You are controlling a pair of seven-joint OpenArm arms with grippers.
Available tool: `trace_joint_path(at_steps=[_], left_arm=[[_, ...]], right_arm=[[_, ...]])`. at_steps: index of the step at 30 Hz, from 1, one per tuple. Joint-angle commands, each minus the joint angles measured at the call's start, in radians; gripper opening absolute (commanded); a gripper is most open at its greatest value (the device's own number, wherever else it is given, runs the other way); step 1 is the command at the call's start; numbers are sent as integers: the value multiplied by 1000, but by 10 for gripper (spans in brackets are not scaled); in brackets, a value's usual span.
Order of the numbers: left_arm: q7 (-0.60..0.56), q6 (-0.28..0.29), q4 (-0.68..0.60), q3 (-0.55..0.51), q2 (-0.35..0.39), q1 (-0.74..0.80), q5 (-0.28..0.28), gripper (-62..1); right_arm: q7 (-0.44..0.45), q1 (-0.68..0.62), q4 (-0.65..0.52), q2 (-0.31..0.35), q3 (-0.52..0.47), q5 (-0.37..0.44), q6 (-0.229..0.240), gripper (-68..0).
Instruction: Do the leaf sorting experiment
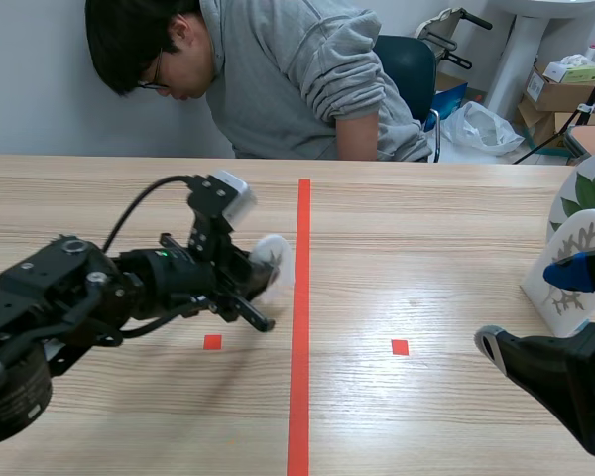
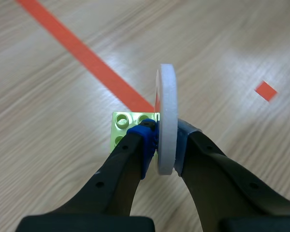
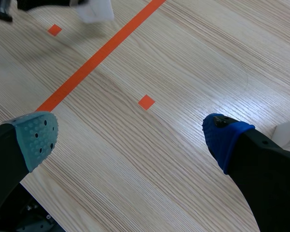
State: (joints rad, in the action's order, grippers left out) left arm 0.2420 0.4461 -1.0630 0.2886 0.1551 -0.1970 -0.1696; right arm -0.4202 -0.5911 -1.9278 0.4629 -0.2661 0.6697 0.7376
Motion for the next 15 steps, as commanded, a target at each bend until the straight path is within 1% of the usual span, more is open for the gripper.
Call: trace_joint_path(at_steps=[1,2,5,8,9,11,13,15], left_arm=[[-6,-2,-13,-55,5,3,-28,-558],[-3,-2,-13,-92,13,4,-47,-558],[4,-6,-13,-201,32,6,-75,-558],[2,-18,-11,-291,66,3,-82,-558],[2,-29,-10,-313,80,2,-81,-558],[-2,-74,4,-340,113,-7,-81,-558],[-17,-118,44,-352,146,-26,-81,-558],[-40,-148,96,-357,173,-56,-81,-558]], right_arm=[[15,10,1,16,2,10,8,-56],[15,10,1,16,2,10,8,-56],[15,10,1,15,2,7,8,-56],[15,10,1,15,2,6,8,-56],[15,10,1,14,2,6,8,-56],[15,10,1,13,2,6,8,-56],[16,10,1,13,2,6,8,-56],[16,10,1,13,2,6,8,-56]])
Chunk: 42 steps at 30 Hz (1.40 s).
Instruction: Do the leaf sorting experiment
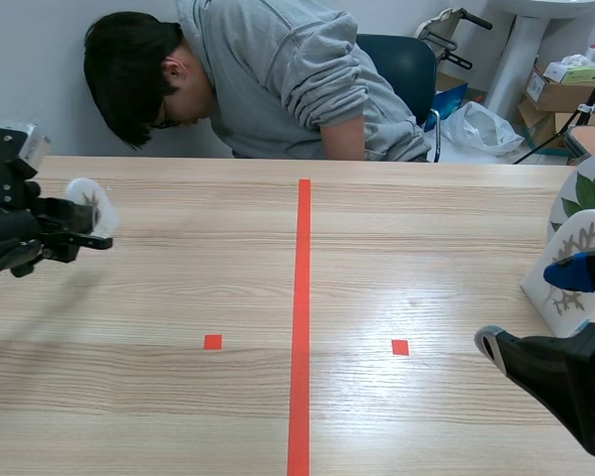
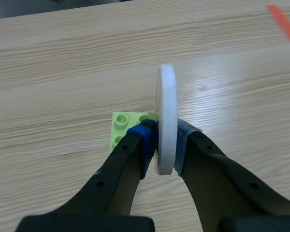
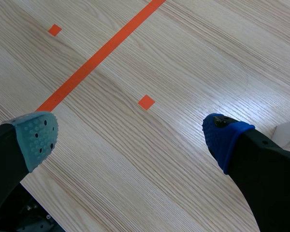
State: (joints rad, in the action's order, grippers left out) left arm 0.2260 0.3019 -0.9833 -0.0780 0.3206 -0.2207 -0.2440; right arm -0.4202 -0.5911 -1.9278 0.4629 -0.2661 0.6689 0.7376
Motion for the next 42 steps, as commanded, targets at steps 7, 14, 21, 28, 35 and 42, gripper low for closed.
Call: trace_joint_path(at_steps=[7,14,21,28,35,42], left_arm=[[-61,-68,201,8,31,-164,2,-558],[-103,-107,357,8,30,-225,54,-558],[-140,-109,426,8,29,-225,80,-558],[-140,-109,427,11,29,-214,107,-558],[-163,-109,427,11,29,-189,107,-533],[-177,-109,427,11,29,-190,107,-147]], right_arm=[[15,10,1,13,2,7,8,-56],[16,10,1,13,2,-8,8,-56],[16,10,1,13,2,-8,8,-56],[19,10,1,13,2,-8,8,-56],[23,10,1,13,2,-8,8,-56],[23,10,1,13,2,-8,8,-56]])
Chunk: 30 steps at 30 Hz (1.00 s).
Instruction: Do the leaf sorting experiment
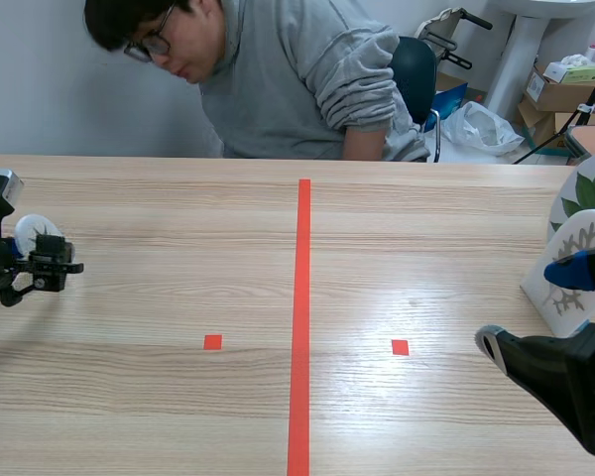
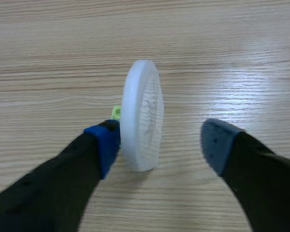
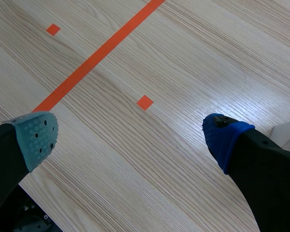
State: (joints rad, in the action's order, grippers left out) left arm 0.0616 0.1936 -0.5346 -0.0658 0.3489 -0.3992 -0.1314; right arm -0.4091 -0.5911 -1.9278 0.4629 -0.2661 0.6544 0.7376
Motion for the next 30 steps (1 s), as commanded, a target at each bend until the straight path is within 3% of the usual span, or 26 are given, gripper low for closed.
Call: trace_joint_path(at_steps=[1,11,14,18,21,27,30], left_arm=[[-13,-1,-22,-1,1,-11,-5,-112],[-12,0,-29,-1,6,-11,-6,14],[-5,0,-81,-1,26,16,-6,14],[45,14,-267,-2,63,121,-6,14],[99,29,-470,-3,91,244,-33,14],[123,30,-896,-4,112,528,-34,14],[127,31,-1060,-4,109,645,-75,14]], right_arm=[[12,10,1,13,2,6,8,-56],[11,10,1,13,2,3,8,-56],[10,10,1,13,2,3,8,-56],[9,10,1,13,2,3,8,-56],[11,10,1,13,2,3,8,-56],[11,10,1,13,2,3,8,-56],[12,10,1,13,2,3,8,-56]])
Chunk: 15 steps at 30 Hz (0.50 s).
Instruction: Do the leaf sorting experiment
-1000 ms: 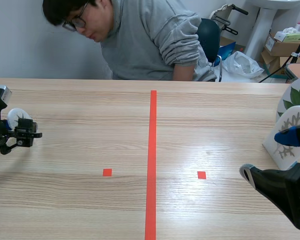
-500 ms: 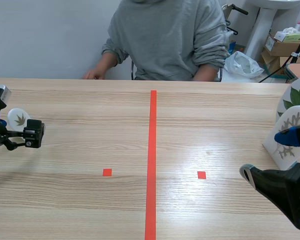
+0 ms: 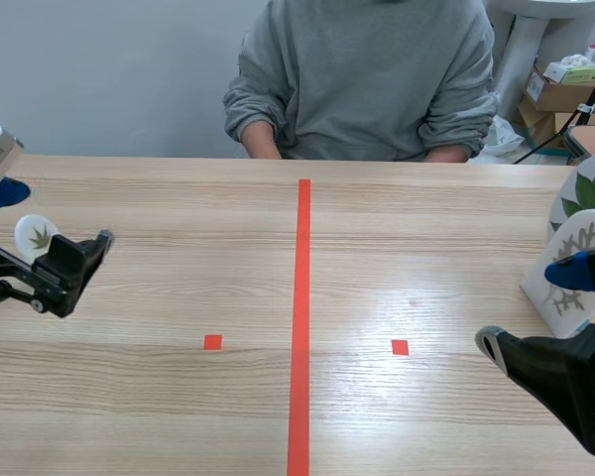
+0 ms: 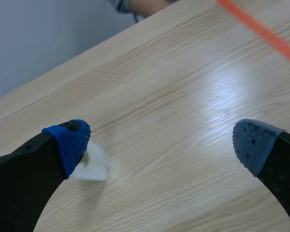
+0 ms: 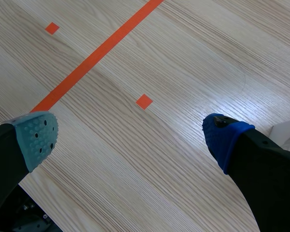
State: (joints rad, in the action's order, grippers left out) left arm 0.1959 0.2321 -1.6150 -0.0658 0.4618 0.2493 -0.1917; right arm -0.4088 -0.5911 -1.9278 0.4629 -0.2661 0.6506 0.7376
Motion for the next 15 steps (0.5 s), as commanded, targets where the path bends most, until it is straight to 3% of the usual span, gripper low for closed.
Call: trace_joint_path(at_steps=[1,8,15], left_arm=[[-2,-8,-27,-4,-5,32,-31,14],[23,6,-253,-4,-5,219,-103,14],[38,29,-393,-4,-4,340,-105,14]], right_arm=[[11,10,1,13,2,7,8,-56],[12,10,1,13,2,7,8,-56],[17,10,1,13,2,8,8,-56]])
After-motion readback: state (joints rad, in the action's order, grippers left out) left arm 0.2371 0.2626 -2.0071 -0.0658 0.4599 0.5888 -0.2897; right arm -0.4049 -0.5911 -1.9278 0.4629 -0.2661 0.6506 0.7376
